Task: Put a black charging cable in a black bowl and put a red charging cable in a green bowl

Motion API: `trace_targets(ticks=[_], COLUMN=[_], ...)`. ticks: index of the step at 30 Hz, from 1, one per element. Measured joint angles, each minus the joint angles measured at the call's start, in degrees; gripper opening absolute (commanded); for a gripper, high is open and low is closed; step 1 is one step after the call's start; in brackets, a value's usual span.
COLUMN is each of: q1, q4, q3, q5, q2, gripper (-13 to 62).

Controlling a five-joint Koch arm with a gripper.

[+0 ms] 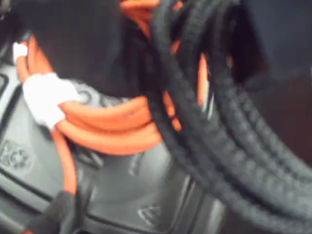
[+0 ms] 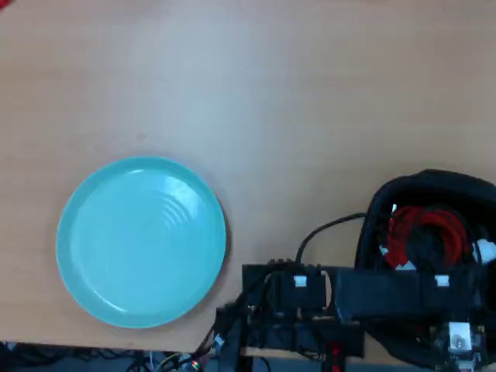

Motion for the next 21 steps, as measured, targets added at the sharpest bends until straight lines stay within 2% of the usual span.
trace_targets(ticks=[12,21], q1=[-2.7,-3.5], q4=[-0.3,-0.3], q3=[-0.3,-0.3], q5=[5.2,5.7], q2=[0.1,0.1], gripper=[24.7,26.2])
